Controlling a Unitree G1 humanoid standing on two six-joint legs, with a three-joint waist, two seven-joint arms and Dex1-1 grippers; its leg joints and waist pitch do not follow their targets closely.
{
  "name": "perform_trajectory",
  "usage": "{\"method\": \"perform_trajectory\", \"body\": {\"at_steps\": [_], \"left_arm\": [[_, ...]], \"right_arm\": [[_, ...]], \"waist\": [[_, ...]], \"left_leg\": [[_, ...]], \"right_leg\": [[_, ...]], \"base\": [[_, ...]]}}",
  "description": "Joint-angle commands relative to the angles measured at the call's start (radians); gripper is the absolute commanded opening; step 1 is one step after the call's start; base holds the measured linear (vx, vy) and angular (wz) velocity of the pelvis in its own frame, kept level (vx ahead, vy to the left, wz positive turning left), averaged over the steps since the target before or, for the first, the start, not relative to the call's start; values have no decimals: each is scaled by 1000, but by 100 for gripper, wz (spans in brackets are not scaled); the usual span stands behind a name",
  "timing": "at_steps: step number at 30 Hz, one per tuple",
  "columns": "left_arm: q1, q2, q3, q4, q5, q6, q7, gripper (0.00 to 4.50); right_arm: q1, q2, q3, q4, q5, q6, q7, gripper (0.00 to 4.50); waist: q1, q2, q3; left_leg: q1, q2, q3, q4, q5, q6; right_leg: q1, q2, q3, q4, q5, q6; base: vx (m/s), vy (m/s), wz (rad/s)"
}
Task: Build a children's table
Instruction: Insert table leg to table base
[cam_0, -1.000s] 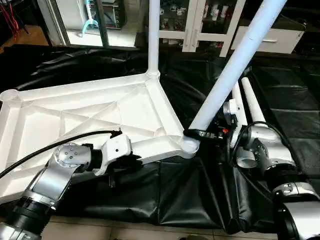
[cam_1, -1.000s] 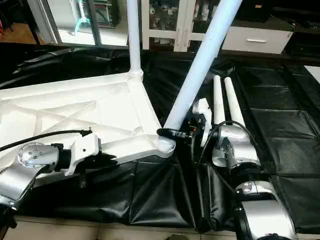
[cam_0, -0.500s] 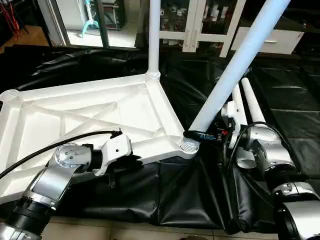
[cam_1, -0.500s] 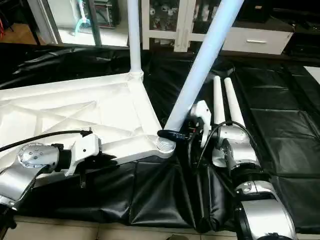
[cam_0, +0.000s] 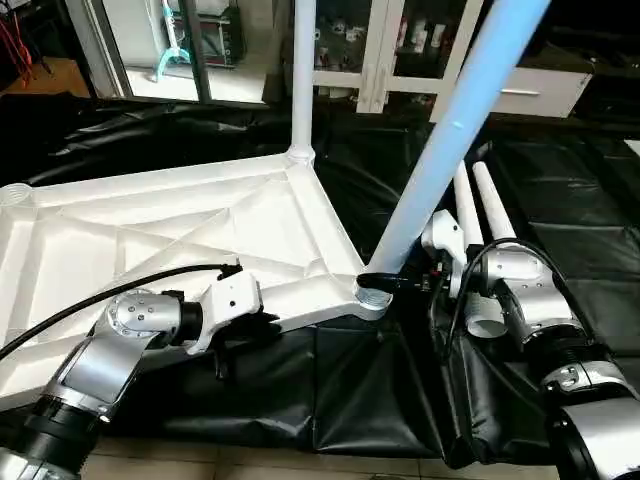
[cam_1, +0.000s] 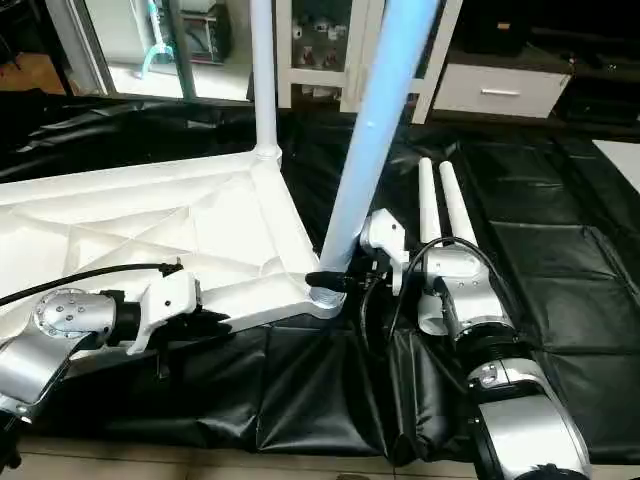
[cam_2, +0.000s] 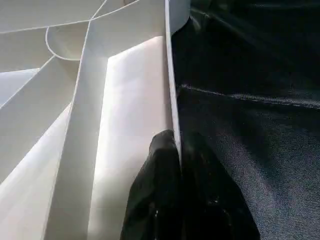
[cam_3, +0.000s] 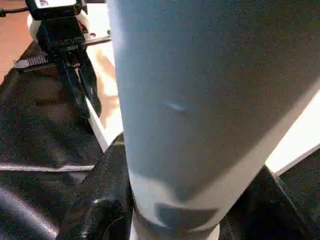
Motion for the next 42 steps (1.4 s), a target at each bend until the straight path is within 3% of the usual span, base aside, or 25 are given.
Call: {"method": "perform_trajectory", "body": {"at_steps": [1, 7, 17, 26, 31, 38, 40, 41, 42], "left_arm": [[13, -7, 3, -10, -25, -10, 3, 0], [13, -9, 3, -11, -23, -6, 3, 0], [17, -10, 5, -13, -19, -6, 6, 0], [15, -10, 5, -8, -17, -8, 2, 0], [13, -10, 4, -5, -14, -11, 0, 0], [12, -10, 2, -8, -12, -8, -3, 0], [12, -10, 2, -9, -12, -8, -3, 0], [13, -10, 1, -9, -12, -8, -3, 0], [14, -10, 1, -9, -11, -8, -3, 0]], "right_arm": [[68, -5, 63, 150, -94, 160, -17, 186], [47, 11, 17, 179, -42, 260, -39, 186], [64, 4, -3, 157, -25, 309, -44, 186], [108, -1, -5, 120, -32, 250, -73, 186], [119, -31, 63, 110, -129, 117, -109, 186], [130, -20, 71, 91, -120, 133, -96, 186], [131, -21, 75, 91, -120, 132, -91, 186], [132, -22, 81, 95, -121, 127, -88, 186], [134, -23, 86, 98, -123, 124, -85, 186]], "waist": [[-5, 6, -22], [-5, 1, -22], [-2, 2, -22], [-5, 4, -21], [-6, 5, -20], [-12, 8, -20], [-13, 7, -19], [-14, 2, -23], [-13, 5, -22]], "left_leg": [[5, 68, -35, -95, -261, 47], [7, 71, -37, -99, -292, 28], [6, 71, -36, -100, -292, 27], [6, 71, -37, -104, -304, 24], [8, 71, -39, -107, -333, 13], [10, 72, -42, -114, -364, 1], [13, 71, -41, -114, -383, -1], [12, 71, -40, -112, -379, 1], [11, 71, -41, -113, -374, 2]], "right_leg": [[17, -66, 50, -86, -315, -233], [14, -67, 50, -90, -350, -219], [11, -70, 51, -94, -365, -216], [9, -69, 51, -97, -365, -211], [4, -70, 51, -102, -400, -197], [4, -68, 51, -105, -393, -191], [1, -67, 52, -107, -396, -191], [5, -68, 52, -106, -396, -191], [4, -70, 53, -107, -394, -193]], "base": [[0, 0, 0], [0, 0, 0], [0, 0, 0], [0, 0, 0], [0, 0, 0], [0, 0, 0], [0, 0, 0], [0, 0, 0], [0, 0, 0]]}}
